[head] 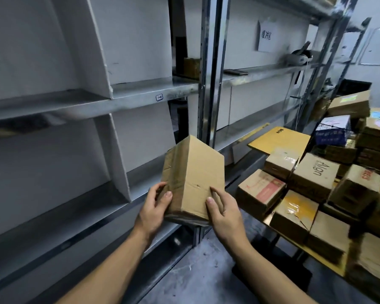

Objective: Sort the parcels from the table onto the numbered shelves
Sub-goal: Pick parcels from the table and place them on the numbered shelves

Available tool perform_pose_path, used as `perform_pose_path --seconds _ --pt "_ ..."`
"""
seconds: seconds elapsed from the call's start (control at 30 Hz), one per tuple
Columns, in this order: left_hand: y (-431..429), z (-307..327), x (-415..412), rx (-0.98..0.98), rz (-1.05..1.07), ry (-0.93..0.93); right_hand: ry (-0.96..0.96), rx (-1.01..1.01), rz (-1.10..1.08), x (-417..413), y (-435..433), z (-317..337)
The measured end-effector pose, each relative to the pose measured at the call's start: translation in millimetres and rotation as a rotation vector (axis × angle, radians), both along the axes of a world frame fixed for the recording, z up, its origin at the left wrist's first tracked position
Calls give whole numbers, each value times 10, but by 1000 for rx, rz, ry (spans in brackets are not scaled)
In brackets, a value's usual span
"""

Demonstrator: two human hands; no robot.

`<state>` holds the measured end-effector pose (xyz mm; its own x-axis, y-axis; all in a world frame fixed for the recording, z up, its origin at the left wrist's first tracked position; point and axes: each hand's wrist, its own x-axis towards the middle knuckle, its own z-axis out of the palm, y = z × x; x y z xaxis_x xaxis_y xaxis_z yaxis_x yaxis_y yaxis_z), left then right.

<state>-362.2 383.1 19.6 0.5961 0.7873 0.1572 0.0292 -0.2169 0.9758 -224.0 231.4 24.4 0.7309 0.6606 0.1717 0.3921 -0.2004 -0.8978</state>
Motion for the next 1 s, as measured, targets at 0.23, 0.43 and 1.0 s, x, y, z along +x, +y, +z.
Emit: perform_pose_path --seconds 0.23,0.43,1.0 --pt "-361 133 -411 249 254 37 37 -23 195 -358 -30 184" --pt "-800 160 -630 311 338 22 182 101 269 -583 -131 269" --pt "-1941 -5 -1469 -6 476 -83 316 188 507 -745 -1199 35"
